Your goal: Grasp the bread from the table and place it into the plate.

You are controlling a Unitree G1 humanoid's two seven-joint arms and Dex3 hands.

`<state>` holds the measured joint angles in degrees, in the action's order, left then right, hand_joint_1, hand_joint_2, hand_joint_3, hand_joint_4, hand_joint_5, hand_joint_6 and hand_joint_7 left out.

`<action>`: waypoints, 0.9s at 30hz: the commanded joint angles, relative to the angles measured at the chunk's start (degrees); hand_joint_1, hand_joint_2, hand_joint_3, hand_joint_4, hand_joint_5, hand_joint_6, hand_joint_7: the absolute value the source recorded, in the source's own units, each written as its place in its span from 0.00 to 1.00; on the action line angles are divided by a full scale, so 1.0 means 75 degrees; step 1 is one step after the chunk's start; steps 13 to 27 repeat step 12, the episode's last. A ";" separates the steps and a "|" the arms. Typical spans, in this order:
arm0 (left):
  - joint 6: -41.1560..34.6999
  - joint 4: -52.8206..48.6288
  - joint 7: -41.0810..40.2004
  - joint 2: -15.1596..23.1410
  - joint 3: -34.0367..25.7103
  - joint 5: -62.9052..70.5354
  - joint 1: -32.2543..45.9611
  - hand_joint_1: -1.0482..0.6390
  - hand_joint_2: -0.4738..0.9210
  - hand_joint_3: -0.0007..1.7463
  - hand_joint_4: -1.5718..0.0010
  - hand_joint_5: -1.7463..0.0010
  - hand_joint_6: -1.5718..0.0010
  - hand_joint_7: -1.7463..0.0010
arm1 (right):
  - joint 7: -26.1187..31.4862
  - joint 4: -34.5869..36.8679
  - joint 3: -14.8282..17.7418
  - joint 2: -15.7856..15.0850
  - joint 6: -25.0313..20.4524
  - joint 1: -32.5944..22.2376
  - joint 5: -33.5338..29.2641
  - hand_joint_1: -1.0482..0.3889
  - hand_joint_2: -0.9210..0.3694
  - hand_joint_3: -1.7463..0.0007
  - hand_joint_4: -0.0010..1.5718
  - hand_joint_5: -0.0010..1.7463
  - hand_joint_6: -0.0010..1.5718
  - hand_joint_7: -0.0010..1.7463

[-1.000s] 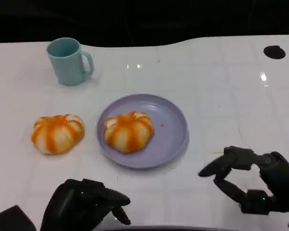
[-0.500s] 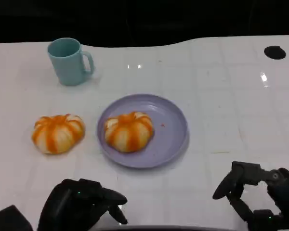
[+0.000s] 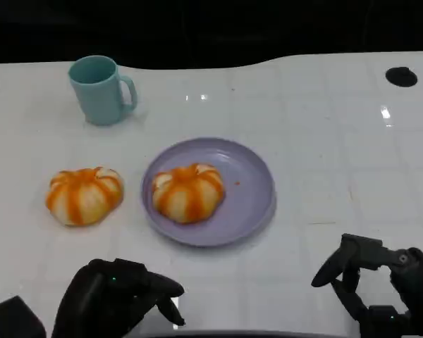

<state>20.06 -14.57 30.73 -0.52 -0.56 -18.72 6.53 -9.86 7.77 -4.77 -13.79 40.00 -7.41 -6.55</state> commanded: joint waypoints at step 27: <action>0.0070 -0.0050 0.0162 0.0166 -0.0162 -0.0039 0.0008 0.04 1.00 0.01 0.28 0.39 0.06 0.91 | 0.0069 0.0376 0.0019 0.0094 0.0345 0.0193 -0.0091 0.56 0.33 0.39 0.49 1.00 0.48 0.77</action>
